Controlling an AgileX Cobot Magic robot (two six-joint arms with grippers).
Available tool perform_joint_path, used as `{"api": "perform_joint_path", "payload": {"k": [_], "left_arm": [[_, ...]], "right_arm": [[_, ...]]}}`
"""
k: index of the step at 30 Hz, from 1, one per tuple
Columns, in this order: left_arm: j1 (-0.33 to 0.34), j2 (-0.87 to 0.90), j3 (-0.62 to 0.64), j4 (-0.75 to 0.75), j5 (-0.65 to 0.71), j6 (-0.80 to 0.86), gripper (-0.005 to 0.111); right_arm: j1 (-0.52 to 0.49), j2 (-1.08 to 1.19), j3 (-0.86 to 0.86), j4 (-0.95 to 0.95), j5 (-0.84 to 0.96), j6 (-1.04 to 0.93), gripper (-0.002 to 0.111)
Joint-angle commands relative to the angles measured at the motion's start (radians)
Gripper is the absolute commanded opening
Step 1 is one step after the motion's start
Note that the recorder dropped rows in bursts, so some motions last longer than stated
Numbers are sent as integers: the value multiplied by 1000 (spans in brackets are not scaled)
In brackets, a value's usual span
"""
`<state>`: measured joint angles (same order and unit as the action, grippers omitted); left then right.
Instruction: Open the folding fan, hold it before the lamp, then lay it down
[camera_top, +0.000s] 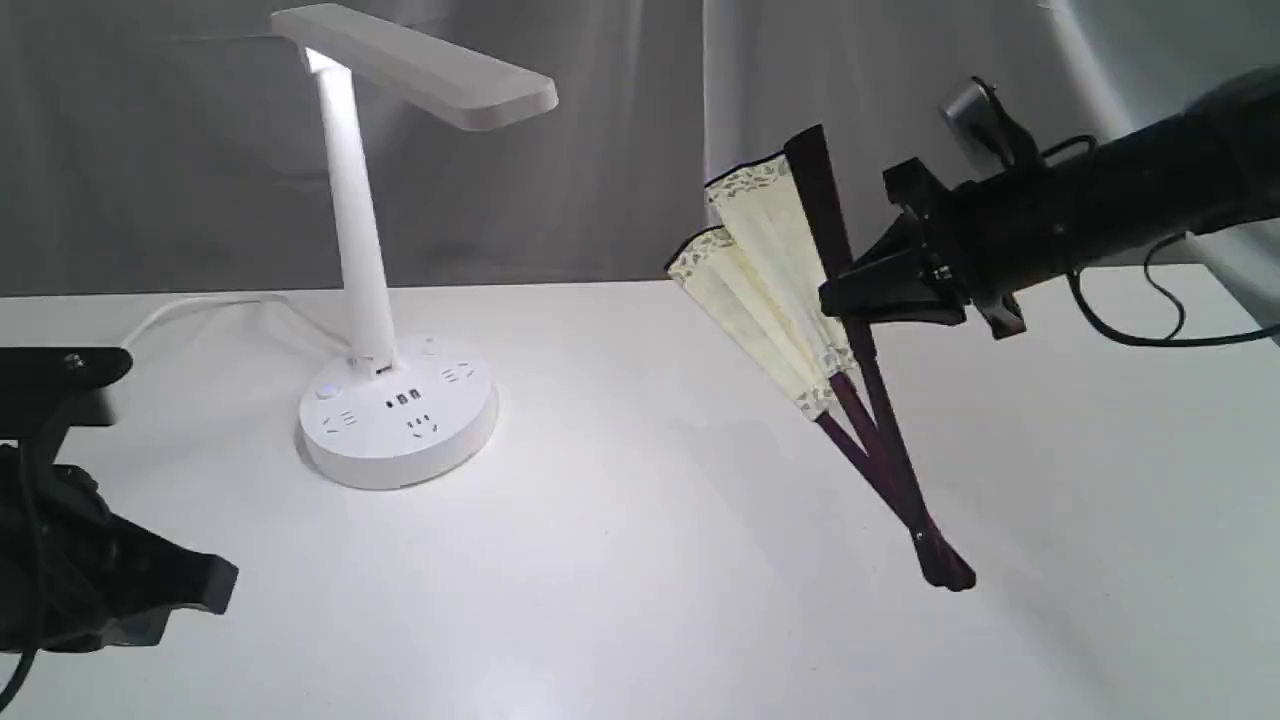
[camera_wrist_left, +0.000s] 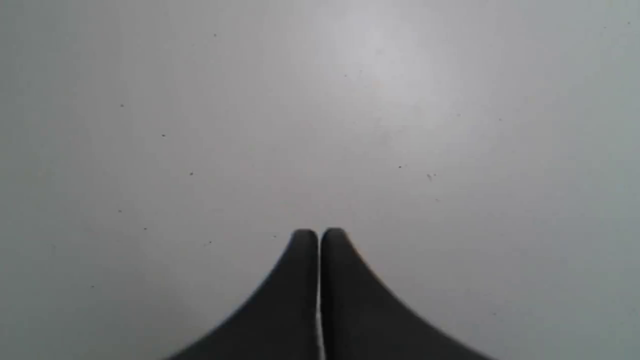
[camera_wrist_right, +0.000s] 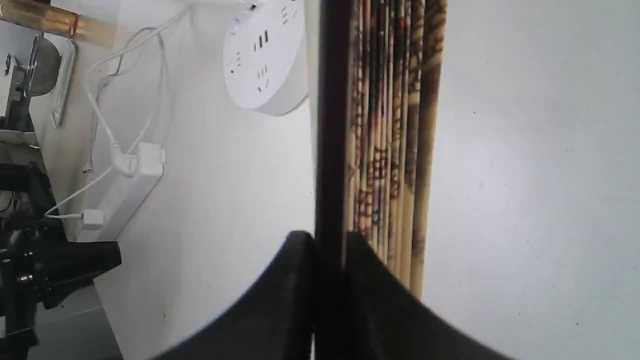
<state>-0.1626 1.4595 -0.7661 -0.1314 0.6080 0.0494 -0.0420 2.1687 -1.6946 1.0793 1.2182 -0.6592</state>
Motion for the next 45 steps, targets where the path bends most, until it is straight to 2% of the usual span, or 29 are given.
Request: {"api": "perform_joint_path", "payload": {"k": [1,23,28,40,45], "left_arm": [[-5,-3,-4,14,2,11,0],[-5,-3,-2,-12,-92,11,0],[-5,-38,62,-102,-224,11,0],[-5,-194,270,-104,-588,63,0],[-5,-219,310,-104,-724,58,0]], "right_arm": [[-7,-37,9,2,3,19,0],[-7,-280,363,9,3,-134,0],[-7,-313,428,19,3,-163,0],[-7,-322,442,38,3,-179,0],[-7,-322,442,38,3,-200,0]]}}
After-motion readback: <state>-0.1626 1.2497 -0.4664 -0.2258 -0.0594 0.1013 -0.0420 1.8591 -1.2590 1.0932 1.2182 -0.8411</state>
